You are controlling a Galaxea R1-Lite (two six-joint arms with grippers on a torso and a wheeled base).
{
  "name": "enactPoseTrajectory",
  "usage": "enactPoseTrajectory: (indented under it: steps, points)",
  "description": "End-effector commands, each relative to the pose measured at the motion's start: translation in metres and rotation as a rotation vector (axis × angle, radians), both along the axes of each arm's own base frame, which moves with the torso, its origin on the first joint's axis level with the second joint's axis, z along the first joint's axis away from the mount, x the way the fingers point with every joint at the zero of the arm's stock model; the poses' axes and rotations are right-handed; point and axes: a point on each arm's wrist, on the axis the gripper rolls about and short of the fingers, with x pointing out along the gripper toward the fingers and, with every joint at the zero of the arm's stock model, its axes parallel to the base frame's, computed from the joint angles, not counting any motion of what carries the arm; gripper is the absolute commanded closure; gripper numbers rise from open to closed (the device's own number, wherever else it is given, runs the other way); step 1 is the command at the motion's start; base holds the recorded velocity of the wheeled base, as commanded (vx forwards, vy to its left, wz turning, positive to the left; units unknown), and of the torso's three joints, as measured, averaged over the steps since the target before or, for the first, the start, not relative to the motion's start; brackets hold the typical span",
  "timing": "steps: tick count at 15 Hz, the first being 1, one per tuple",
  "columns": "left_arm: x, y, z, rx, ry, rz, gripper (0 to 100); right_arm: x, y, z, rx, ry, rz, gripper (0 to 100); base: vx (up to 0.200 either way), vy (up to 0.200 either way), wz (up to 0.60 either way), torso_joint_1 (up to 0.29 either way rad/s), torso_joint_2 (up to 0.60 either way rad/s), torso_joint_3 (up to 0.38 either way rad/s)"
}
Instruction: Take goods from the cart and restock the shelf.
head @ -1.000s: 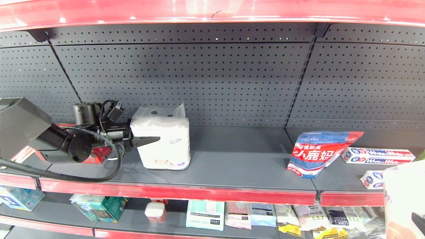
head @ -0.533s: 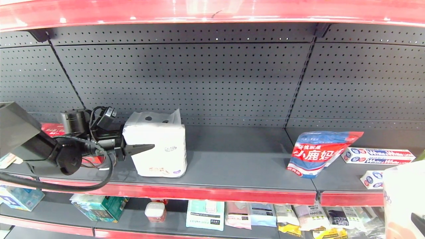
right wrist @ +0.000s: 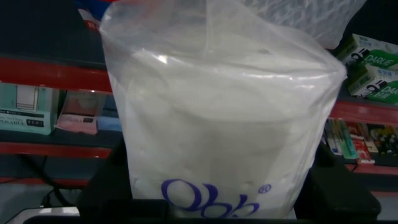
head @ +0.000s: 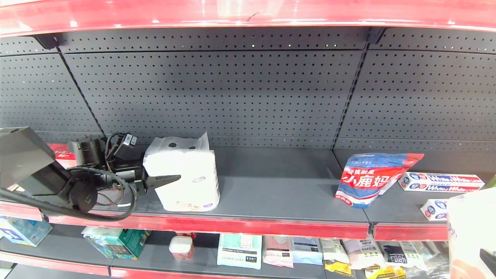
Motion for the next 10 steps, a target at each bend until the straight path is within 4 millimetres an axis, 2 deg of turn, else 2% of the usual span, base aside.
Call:
enactPoseTrajectory:
  steps: [1,4,10]
  points:
    - [-0.006,-0.001,-0.014,-0.005,0.046,-0.002,100,0.000,0.000,0.000,0.000,-0.001,0.000,100,0.000,0.000,0.00,0.000,0.00,0.000]
    - [-0.007,-0.001,-0.014,-0.008,0.049,-0.012,100,0.000,0.000,0.000,0.000,0.001,0.000,100,0.000,0.000,0.00,0.000,0.00,0.000]
    - [-0.005,-0.001,0.000,-0.038,0.040,-0.007,100,0.000,0.000,0.000,0.000,-0.001,0.000,100,0.000,0.000,0.00,0.000,0.00,0.000]
